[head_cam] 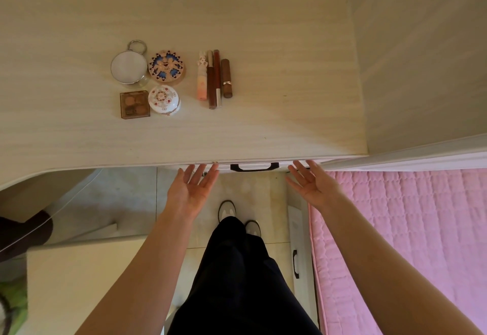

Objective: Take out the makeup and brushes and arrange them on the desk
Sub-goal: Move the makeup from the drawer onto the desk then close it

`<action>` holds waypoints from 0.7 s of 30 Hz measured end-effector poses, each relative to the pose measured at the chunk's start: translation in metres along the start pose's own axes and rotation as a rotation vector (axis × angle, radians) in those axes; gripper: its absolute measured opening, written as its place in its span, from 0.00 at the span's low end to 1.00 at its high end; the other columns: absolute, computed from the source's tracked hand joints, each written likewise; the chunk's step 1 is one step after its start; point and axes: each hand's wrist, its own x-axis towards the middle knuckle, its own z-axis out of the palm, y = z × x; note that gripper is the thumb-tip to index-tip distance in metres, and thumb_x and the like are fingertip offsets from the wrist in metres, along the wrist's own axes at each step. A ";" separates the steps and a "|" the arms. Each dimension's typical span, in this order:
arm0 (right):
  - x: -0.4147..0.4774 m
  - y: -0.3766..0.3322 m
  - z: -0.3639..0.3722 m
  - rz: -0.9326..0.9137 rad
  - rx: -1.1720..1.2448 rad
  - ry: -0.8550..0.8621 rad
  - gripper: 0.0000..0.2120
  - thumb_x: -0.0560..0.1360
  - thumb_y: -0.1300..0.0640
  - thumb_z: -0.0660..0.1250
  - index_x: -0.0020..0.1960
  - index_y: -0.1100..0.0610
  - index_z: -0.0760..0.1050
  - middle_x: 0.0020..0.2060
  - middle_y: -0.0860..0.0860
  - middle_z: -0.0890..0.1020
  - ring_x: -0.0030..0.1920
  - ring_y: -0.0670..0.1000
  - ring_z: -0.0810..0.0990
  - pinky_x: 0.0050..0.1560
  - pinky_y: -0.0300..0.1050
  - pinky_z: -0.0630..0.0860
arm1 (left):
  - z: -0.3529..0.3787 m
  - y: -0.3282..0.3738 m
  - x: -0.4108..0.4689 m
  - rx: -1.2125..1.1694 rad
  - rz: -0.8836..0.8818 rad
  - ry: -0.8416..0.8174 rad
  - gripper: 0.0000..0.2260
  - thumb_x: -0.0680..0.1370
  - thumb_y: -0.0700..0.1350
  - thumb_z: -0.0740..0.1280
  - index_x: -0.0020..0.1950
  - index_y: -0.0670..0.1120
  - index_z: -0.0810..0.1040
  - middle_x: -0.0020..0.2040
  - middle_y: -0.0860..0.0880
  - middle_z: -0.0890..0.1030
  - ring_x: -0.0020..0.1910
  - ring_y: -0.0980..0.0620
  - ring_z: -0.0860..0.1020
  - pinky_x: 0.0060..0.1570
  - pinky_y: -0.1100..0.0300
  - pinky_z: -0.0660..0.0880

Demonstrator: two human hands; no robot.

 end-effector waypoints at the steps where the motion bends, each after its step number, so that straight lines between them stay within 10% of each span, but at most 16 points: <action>1: -0.001 -0.001 0.000 -0.009 -0.029 0.015 0.07 0.81 0.60 0.58 0.58 0.56 0.72 0.52 0.58 0.81 0.49 0.58 0.82 0.43 0.58 0.77 | -0.001 0.000 0.000 0.027 0.007 0.005 0.18 0.84 0.50 0.53 0.68 0.40 0.69 0.63 0.39 0.76 0.55 0.33 0.79 0.53 0.41 0.76; 9: -0.026 0.001 -0.009 -0.226 -0.587 0.080 0.14 0.80 0.62 0.59 0.64 0.66 0.71 0.56 0.65 0.78 0.55 0.63 0.78 0.58 0.57 0.76 | 0.000 -0.006 -0.023 0.506 0.129 0.041 0.10 0.81 0.41 0.62 0.61 0.40 0.74 0.55 0.42 0.83 0.51 0.41 0.83 0.49 0.53 0.79; 13: -0.053 0.013 -0.026 -0.521 -1.183 0.061 0.08 0.77 0.58 0.57 0.52 0.55 0.75 0.36 0.49 0.74 0.35 0.48 0.73 0.37 0.40 0.70 | 0.015 -0.034 -0.045 0.931 0.279 0.013 0.08 0.79 0.40 0.61 0.56 0.45 0.77 0.50 0.47 0.83 0.44 0.49 0.84 0.44 0.59 0.79; 17: -0.086 0.024 -0.051 -0.681 -1.390 0.028 0.16 0.80 0.57 0.56 0.65 0.60 0.72 0.56 0.53 0.79 0.56 0.53 0.77 0.58 0.48 0.74 | 0.027 -0.070 -0.064 1.481 0.550 -0.104 0.09 0.79 0.42 0.63 0.58 0.48 0.78 0.51 0.50 0.83 0.48 0.52 0.82 0.49 0.57 0.75; 21: -0.128 0.035 -0.074 -0.927 -1.438 0.052 0.11 0.79 0.61 0.58 0.59 0.63 0.73 0.54 0.58 0.79 0.56 0.57 0.75 0.50 0.42 0.69 | 0.030 -0.102 -0.088 1.869 0.705 -0.364 0.13 0.81 0.43 0.59 0.65 0.49 0.73 0.60 0.53 0.79 0.55 0.57 0.76 0.52 0.65 0.69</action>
